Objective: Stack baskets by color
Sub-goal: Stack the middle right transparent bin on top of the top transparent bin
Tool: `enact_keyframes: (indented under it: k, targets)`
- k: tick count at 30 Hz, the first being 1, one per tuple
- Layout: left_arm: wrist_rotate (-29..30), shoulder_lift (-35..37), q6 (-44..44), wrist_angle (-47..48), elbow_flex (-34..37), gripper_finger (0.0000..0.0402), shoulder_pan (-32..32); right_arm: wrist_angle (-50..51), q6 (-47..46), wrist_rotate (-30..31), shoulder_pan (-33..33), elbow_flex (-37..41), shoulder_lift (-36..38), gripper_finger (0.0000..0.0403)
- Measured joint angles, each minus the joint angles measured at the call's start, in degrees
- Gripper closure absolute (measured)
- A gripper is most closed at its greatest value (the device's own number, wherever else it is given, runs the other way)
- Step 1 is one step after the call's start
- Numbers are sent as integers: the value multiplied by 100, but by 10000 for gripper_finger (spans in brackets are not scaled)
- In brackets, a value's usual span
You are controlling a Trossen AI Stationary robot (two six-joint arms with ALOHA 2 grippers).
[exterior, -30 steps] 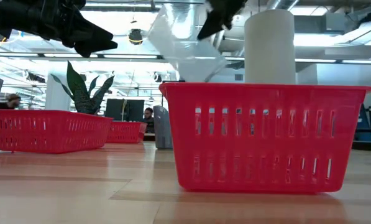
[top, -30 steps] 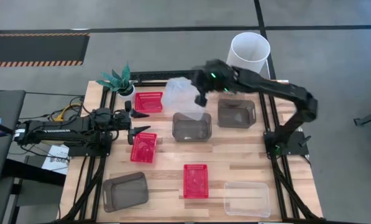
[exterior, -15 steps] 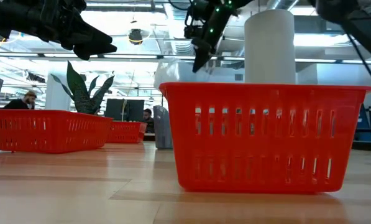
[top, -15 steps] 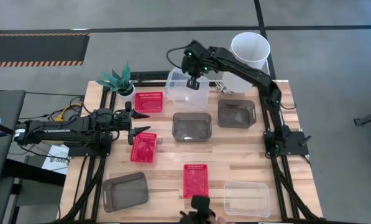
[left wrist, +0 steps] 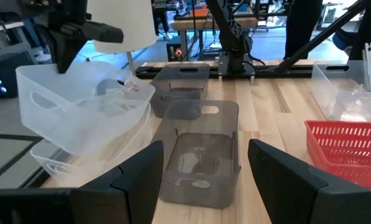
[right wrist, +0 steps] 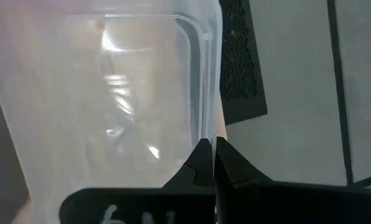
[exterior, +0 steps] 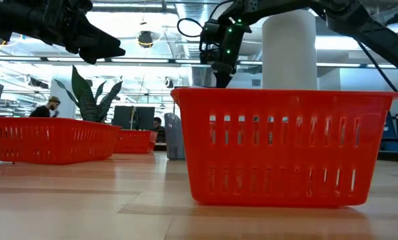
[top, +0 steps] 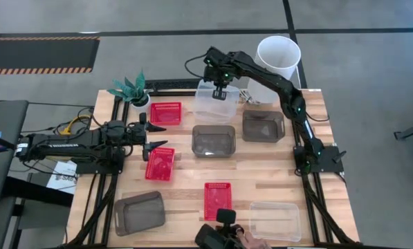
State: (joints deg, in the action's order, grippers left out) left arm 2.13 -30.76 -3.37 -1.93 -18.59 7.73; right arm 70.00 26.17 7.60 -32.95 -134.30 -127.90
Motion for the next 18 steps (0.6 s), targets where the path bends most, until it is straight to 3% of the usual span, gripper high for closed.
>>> enact_keyframes:
  k: [13, 18]
  targets:
    - [9, 2, 57, 7, 2, 178, 2, 253, 474, -3, 53, -2, -371, 401]
    - [13, 2, 83, 87, 4, 178, 0, 381, 598, -2, 109, 2, -479, 374]
